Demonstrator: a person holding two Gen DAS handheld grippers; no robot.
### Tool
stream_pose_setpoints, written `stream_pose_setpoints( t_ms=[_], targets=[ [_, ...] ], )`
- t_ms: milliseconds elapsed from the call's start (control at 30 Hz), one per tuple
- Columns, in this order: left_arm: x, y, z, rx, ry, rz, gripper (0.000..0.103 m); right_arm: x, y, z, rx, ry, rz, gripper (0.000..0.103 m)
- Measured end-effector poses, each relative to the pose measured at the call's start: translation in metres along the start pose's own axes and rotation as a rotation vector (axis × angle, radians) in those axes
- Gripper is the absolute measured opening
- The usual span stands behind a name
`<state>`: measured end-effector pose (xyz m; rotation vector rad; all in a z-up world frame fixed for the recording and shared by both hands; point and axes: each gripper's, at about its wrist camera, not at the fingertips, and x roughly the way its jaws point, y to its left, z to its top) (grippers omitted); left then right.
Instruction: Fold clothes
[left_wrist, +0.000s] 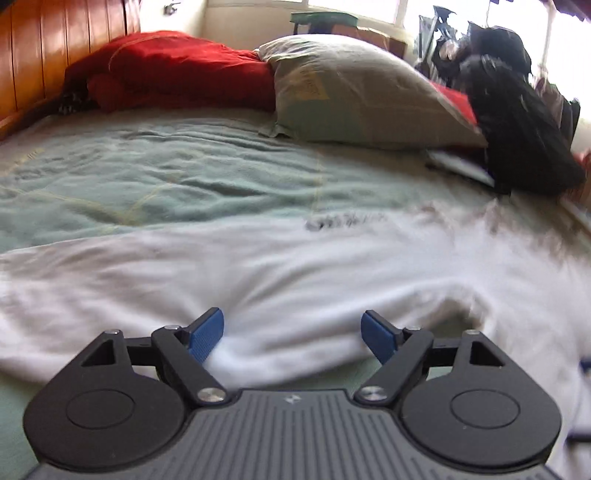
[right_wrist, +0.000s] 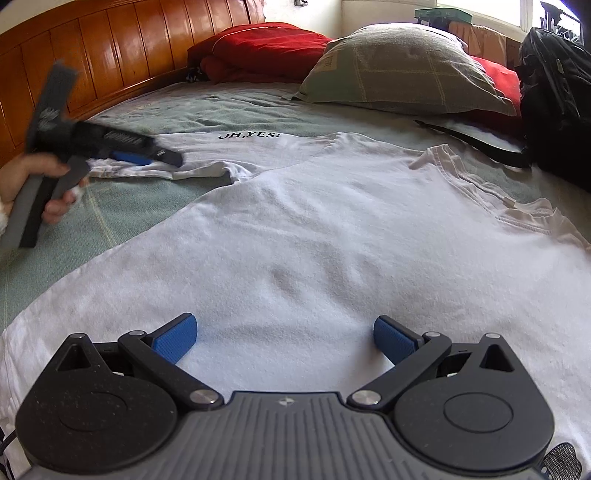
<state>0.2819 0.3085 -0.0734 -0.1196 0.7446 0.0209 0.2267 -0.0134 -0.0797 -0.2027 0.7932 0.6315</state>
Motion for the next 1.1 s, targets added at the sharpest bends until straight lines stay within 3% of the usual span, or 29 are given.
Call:
stream_pose_setpoints(
  t_ms=[133, 300, 433, 500, 600, 667, 767, 900, 967, 1033, 1100],
  targets=[
    [-0.020, 0.010, 0.003, 0.036, -0.027, 0.025, 0.082, 0.001, 0.001, 0.000, -0.008, 0.000, -0.007, 0.103],
    [-0.013, 0.050, 0.025, -0.089, -0.078, 0.055, 0.083, 0.000, 0.003, 0.000, -0.012, 0.007, -0.017, 0.103],
    [-0.010, 0.081, 0.006, -0.149, -0.046, 0.118, 0.082, 0.000, 0.003, 0.000, -0.014, 0.010, -0.019, 0.103],
    [-0.020, 0.089, -0.011, -0.111, -0.061, 0.127, 0.082, 0.001, 0.003, 0.001, -0.015, 0.012, -0.021, 0.103],
    [-0.035, 0.094, -0.022, -0.026, -0.047, 0.208, 0.083, 0.001, 0.004, 0.001, -0.022, 0.013, -0.024, 0.103],
    [-0.043, 0.099, -0.016, -0.031, -0.050, 0.240, 0.082, 0.001, 0.004, 0.001, -0.024, 0.014, -0.024, 0.103],
    [-0.049, 0.103, 0.000, -0.078, -0.101, 0.211, 0.083, -0.001, 0.003, 0.005, -0.026, 0.027, -0.022, 0.103],
    [-0.030, 0.098, 0.014, -0.083, -0.116, 0.193, 0.086, -0.008, -0.004, 0.025, -0.001, 0.030, -0.001, 0.103],
    [-0.007, 0.100, 0.014, -0.108, -0.015, 0.234, 0.085, -0.010, -0.010, 0.043, 0.009, 0.019, 0.015, 0.103],
    [-0.004, 0.097, 0.012, -0.097, -0.028, 0.257, 0.085, -0.011, -0.015, 0.061, 0.020, 0.009, 0.031, 0.103],
    [-0.014, 0.091, 0.015, -0.089, -0.052, 0.221, 0.086, -0.013, -0.021, 0.080, 0.030, -0.002, 0.046, 0.103]
  ],
)
